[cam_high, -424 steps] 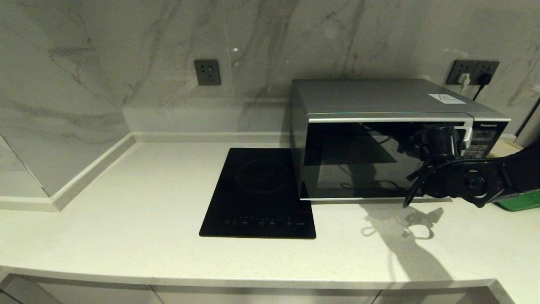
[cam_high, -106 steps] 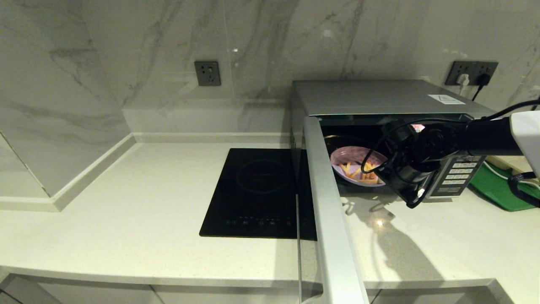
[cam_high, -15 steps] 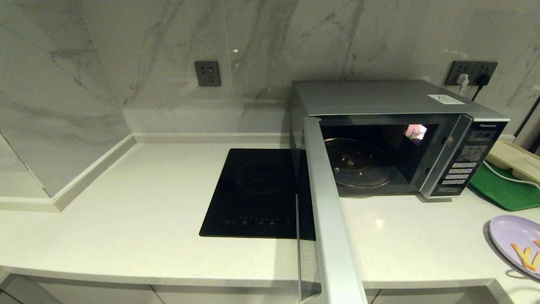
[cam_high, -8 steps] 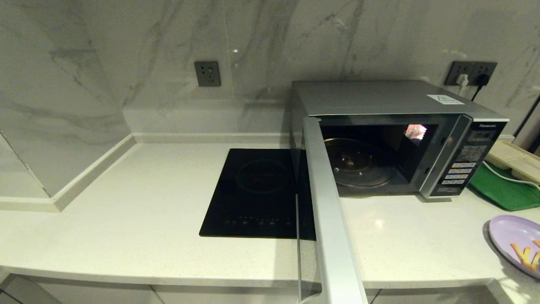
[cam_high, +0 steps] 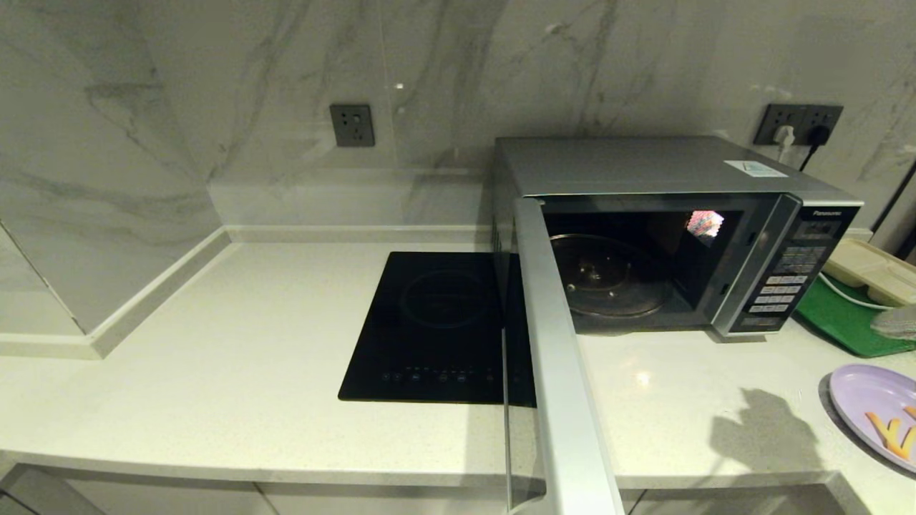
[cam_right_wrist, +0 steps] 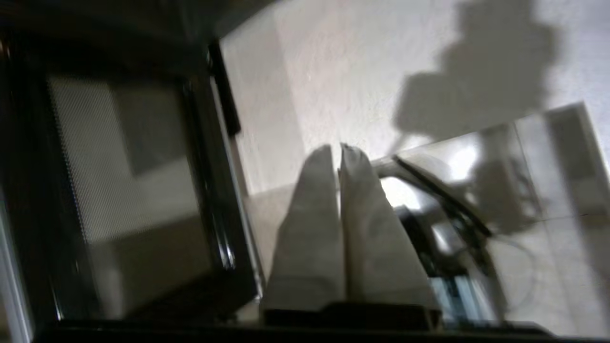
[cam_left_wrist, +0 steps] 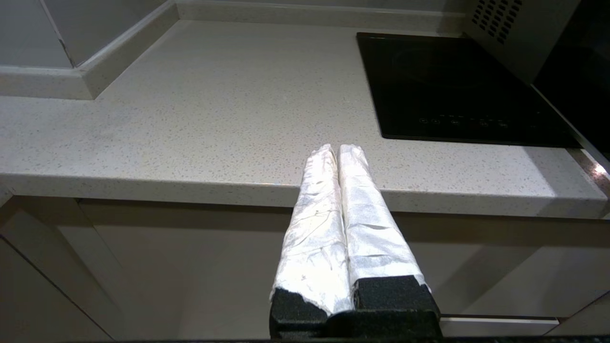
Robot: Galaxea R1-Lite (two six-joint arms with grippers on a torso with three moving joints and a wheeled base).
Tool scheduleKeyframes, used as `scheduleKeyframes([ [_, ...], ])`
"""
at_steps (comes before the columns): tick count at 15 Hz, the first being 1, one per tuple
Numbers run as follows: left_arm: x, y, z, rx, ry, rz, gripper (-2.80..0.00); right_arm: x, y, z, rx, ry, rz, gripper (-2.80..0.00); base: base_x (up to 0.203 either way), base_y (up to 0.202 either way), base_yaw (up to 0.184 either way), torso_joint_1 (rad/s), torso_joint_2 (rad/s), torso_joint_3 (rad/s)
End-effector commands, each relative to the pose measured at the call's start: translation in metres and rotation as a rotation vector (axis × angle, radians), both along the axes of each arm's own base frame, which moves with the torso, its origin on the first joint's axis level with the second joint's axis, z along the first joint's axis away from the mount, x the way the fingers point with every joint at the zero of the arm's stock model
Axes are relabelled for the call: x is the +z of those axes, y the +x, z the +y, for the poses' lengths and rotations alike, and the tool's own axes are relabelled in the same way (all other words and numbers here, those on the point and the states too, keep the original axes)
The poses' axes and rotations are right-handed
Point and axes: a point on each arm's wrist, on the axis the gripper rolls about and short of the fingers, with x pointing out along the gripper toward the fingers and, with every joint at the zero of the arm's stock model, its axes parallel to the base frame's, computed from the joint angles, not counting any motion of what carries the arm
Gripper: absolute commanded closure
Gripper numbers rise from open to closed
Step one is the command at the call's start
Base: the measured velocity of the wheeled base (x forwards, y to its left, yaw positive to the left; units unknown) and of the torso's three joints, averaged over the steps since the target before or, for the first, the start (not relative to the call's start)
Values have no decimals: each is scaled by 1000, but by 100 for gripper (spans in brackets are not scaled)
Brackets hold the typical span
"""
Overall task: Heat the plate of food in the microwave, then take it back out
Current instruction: Close the microwave oven
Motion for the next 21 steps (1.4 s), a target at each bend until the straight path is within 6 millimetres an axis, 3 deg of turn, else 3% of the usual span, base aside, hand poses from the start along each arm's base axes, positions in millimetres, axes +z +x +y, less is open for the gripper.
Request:
scheduleKeyframes([
  [1,0,0,0,1,-1,0,0,14,7,42,161,-88,-23,0,0,0,0,0,0,0],
  [4,0,0,0,1,-1,0,0,44,16,85,273,-190,-88,0,0,0,0,0,0,0],
  [9,0,0,0,1,-1,0,0,74,23,159,447,-296,-163,0,0,0,0,0,0,0],
  [13,0,0,0,1,-1,0,0,57,13,227,589,-455,-183,0,0,0,0,0,0,0],
  [16,0,0,0,1,-1,0,0,57,-8,247,683,-456,-218,0,0,0,0,0,0,0],
  [18,0,0,0,1,-1,0,0,64,-27,250,720,-450,-262,0,0,0,0,0,0,0],
  [21,0,0,0,1,-1,0,0,69,-36,257,754,-416,-308,0,0,0,0,0,0,0],
])
